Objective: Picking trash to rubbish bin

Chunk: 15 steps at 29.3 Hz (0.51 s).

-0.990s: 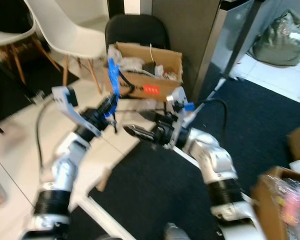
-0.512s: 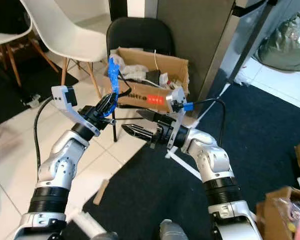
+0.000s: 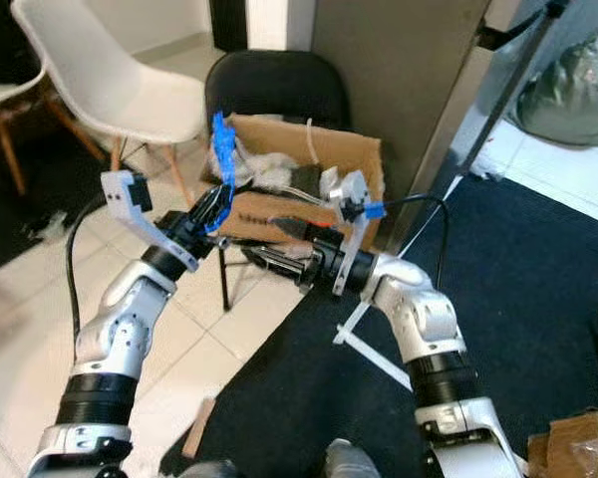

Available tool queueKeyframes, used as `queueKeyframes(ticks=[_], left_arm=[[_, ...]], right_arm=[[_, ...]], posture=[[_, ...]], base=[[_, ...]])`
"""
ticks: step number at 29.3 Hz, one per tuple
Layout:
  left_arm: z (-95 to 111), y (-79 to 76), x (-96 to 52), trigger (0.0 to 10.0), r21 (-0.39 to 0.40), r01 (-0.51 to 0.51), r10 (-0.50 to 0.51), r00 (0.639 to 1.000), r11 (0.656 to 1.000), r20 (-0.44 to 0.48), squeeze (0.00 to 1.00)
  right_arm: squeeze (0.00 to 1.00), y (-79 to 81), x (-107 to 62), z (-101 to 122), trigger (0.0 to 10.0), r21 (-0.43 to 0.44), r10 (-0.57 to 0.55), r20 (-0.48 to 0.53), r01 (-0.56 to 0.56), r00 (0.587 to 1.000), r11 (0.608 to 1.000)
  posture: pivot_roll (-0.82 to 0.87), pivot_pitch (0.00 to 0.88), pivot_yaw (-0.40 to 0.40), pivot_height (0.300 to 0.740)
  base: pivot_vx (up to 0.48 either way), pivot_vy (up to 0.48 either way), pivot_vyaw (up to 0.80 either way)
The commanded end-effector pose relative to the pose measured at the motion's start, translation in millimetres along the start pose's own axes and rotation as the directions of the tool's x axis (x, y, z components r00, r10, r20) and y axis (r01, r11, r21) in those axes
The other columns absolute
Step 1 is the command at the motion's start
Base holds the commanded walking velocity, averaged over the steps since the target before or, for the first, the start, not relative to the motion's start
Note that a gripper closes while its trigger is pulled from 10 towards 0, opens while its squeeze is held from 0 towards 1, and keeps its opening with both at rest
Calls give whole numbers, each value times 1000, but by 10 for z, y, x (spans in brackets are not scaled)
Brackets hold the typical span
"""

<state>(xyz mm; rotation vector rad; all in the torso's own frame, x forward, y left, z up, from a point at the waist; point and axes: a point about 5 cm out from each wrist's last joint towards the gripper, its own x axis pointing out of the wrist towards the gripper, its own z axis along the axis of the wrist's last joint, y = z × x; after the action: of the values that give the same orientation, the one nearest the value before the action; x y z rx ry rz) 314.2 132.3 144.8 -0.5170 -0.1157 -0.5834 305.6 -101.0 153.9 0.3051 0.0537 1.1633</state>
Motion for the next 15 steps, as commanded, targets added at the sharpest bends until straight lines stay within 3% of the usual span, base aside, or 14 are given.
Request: queueKeyframes(ticks=[1, 15], left_arm=[[-29, -25, 15, 10000, -1, 13, -13, 1000, 1000, -12, 0], [-27, -26, 15, 10000, 0, 16, -16, 1000, 1000, -12, 0]], right_arm=[[0, -16, -31, 20, 10000, -5, -8, 3, 8, 1000, 1000], [0, -15, -31, 23, 10000, -8, -8, 5, 8, 1000, 1000]], posture=[[21, 0, -42, 740], [21, 0, -42, 740]], base=[[454, 0, 0], [458, 0, 0]])
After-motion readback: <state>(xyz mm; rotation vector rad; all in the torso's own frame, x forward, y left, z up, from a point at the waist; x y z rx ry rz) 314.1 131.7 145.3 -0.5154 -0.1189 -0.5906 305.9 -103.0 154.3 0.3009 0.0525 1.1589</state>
